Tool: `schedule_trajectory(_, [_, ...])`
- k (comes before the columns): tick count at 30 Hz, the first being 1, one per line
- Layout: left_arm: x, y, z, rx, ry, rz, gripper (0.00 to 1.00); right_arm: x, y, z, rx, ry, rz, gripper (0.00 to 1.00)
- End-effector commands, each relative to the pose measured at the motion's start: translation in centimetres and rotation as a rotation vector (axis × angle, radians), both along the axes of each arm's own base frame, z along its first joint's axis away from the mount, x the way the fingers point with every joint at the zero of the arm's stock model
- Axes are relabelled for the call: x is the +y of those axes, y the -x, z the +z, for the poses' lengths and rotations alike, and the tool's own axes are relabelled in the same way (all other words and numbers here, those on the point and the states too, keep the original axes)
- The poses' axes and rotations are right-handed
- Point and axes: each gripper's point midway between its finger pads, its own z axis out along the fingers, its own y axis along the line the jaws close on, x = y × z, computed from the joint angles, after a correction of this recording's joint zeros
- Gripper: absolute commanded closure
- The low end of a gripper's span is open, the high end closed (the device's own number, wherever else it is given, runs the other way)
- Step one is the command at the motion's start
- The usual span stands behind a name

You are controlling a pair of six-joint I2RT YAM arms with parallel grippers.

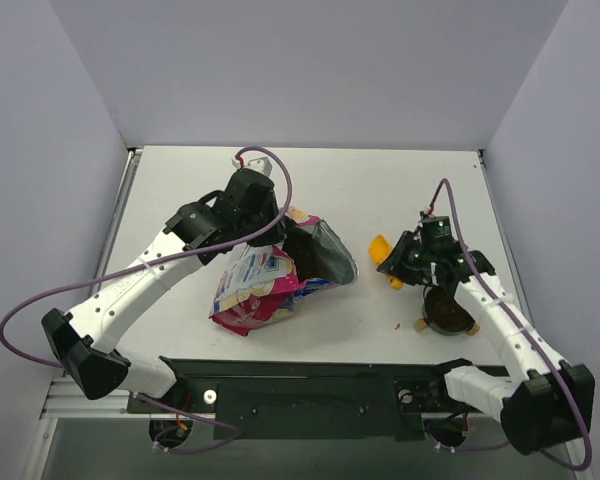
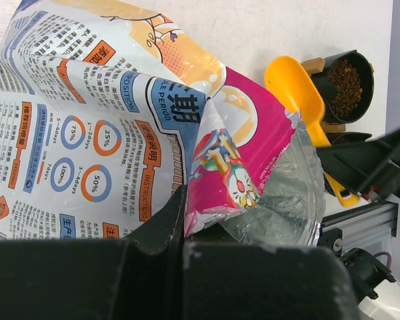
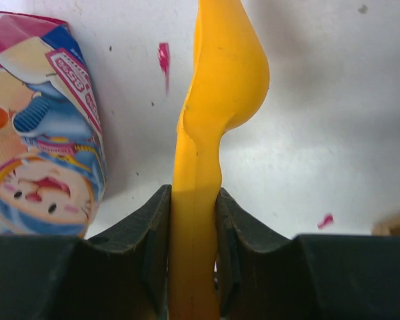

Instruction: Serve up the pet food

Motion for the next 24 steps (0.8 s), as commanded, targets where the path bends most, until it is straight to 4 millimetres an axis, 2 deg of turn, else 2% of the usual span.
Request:
schedule_trajectory(1, [-1.2, -1.4, 5.8, -0.125, 0.176, 0.023, 1.00, 3.1, -5.9, 2.6, -0.181, -0.077, 0.129, 1.00])
schedule_trajectory(6, [-1.8, -1.5, 4.9, -0.073, 0.200, 0.022, 1.00, 2.8, -7.5, -1.2, -0.024, -0.067, 0.138, 1.00])
schedule_trajectory(10, [-2.6, -1.9, 4.5, -0.061, 0.205, 0.007, 1.00, 1.1, -7.8, -3.7, 0.025, -0.037, 0.090, 1.00])
schedule_trajectory(12, [-3.0, -2.1, 4.5, -0.059, 0.205, -0.002, 1.00, -1.0, -7.2, -5.2, 0.087, 0.056, 0.034, 0.98])
schedule_trajectory(14, [-3.1, -2.3, 4.7, -0.059, 0.200, -0.005, 1.00, -2.6, -6.2, -6.4, 0.159, 0.111, -0.006, 0.91])
schedule_trajectory(16, [-3.4, -2.5, 4.5, -0.051, 0.191, -0.014, 1.00, -3.4, -4.9, -7.3, 0.240, 0.146, -0.009, 0.87])
schedule_trajectory(19, [-3.9, -2.7, 4.0, -0.053, 0.183, -0.029, 1.00, -5.5, -3.0, -7.8, 0.336, 0.268, -0.022, 0.69])
schedule_trajectory(20, [-3.8, -2.8, 3.7, -0.057, 0.164, -0.030, 1.00, -6.3, -2.6, -7.6, 0.352, 0.312, -0.021, 0.54])
schedule_trajectory(21, [-3.6, -2.7, 3.3, -0.049, 0.147, -0.029, 1.00, -6.6, -2.4, -7.3, 0.352, 0.327, -0.019, 0.47])
schedule_trajectory(22, [-3.4, -2.8, 3.3, -0.056, 0.133, -0.028, 1.00, -6.7, -2.6, -6.6, 0.331, 0.334, -0.025, 0.35])
schedule_trajectory(24, [-3.3, -2.5, 3.3, -0.056, 0.122, -0.038, 1.00, -6.7, -3.0, -5.1, 0.289, 0.352, -0.025, 0.31])
